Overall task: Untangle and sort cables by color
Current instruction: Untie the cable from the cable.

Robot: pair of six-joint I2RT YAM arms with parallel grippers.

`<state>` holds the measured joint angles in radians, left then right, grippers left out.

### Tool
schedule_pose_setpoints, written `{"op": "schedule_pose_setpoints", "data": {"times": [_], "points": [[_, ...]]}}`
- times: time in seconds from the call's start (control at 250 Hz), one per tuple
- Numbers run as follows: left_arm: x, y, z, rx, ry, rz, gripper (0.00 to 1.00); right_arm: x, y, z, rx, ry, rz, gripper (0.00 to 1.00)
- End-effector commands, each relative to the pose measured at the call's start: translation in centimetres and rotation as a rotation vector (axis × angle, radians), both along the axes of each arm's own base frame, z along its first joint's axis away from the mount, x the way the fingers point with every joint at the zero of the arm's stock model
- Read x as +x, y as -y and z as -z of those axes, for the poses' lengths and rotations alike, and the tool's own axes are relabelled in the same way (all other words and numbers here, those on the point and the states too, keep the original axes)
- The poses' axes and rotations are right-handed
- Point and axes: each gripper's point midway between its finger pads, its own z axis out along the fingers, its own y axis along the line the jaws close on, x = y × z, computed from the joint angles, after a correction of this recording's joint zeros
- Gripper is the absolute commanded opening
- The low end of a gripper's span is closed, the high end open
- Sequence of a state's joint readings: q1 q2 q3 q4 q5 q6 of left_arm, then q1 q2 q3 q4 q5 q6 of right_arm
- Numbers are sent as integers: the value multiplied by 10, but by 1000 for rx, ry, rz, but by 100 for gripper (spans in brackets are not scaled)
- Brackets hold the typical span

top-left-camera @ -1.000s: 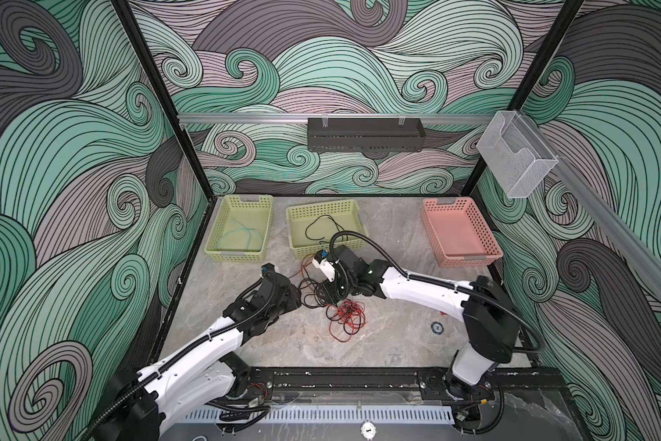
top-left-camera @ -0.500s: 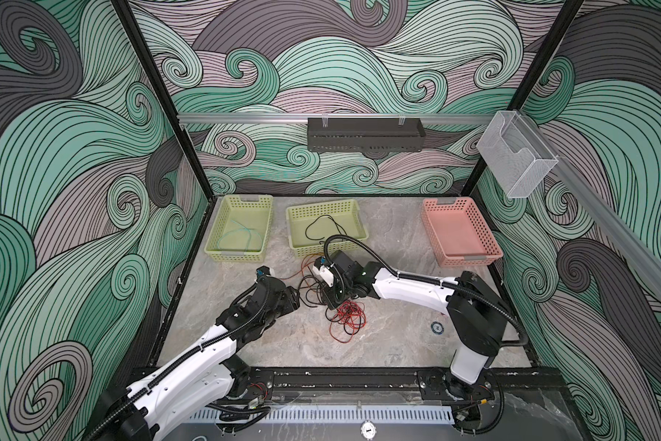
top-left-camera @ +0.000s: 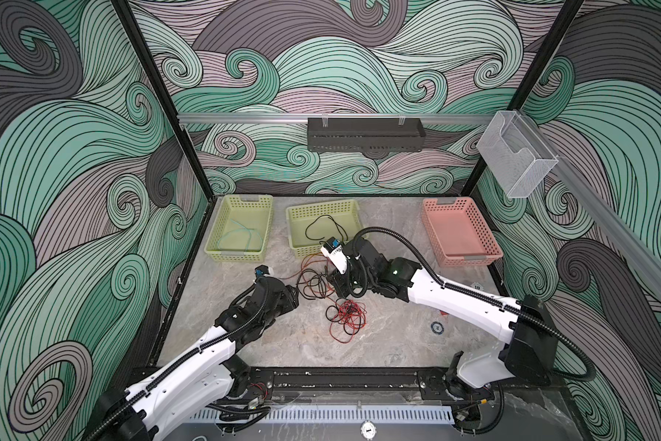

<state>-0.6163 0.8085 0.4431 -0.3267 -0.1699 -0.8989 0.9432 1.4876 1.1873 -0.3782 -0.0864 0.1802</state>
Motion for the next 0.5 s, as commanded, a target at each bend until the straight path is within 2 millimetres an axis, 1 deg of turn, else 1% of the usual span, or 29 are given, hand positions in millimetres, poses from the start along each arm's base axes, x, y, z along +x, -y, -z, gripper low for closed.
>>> {"op": "schedule_pose_setpoints", "data": {"times": [0.0, 0.096, 0.164, 0.208, 0.268, 0.272, 0.288, 0.4, 0.496], "points": [[2, 1, -8, 4, 23, 4, 64, 8, 1, -50, 58, 116, 5, 0], [5, -3, -18, 22, 51, -3, 64, 8, 5, -106, 131, 217, -3, 0], [7, -9, -27, 42, 80, -19, 64, 11, 13, -146, 177, 310, 19, 0], [8, -12, -33, 53, 97, -31, 63, 13, 19, -169, 204, 366, 37, 0], [9, -16, -40, 56, 123, -45, 64, 14, 26, -194, 227, 432, 55, 0], [9, -16, -41, 57, 124, -45, 64, 14, 26, -199, 235, 440, 55, 0], [9, -17, -42, 57, 129, -48, 64, 14, 28, -201, 235, 450, 57, 0], [10, -21, -52, 57, 163, -66, 64, 14, 33, -242, 291, 529, 66, 0], [10, -23, -57, 53, 179, -74, 64, 14, 34, -272, 329, 586, 64, 0]]}}
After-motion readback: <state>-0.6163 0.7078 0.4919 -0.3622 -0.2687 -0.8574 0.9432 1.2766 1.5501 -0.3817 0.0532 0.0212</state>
